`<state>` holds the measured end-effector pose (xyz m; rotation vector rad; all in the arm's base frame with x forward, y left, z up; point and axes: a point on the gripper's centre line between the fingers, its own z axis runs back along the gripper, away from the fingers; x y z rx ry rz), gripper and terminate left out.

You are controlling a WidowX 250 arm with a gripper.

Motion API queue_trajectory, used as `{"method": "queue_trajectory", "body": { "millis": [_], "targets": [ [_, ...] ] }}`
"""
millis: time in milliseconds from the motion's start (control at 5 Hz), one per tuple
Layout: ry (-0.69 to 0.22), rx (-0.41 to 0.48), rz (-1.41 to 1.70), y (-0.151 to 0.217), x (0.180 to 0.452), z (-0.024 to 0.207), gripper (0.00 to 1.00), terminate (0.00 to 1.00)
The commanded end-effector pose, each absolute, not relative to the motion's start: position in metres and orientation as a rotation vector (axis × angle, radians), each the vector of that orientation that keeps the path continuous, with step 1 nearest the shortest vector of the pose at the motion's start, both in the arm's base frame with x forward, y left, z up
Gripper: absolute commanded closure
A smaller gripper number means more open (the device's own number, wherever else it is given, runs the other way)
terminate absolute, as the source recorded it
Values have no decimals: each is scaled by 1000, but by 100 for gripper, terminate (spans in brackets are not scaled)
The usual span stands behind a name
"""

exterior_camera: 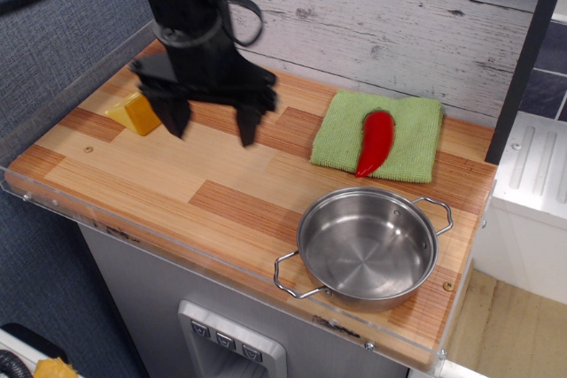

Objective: Move the pot to the bottom right corner of the table.

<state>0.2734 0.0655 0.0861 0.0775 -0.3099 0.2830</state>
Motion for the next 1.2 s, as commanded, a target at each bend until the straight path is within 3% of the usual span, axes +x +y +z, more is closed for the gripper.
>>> {"method": "queue_trajectory", "body": {
  "millis": [0,200,400,800,1000],
  "targets": [
    [-322,89,356,122,301,99,0,0],
    [-278,113,212,140,322,93,0,0],
    [-269,193,232,153,334,91,0,0],
    [-322,10,139,154,338,91,0,0],
    [-322,10,139,154,338,91,0,100]
  ]
}}
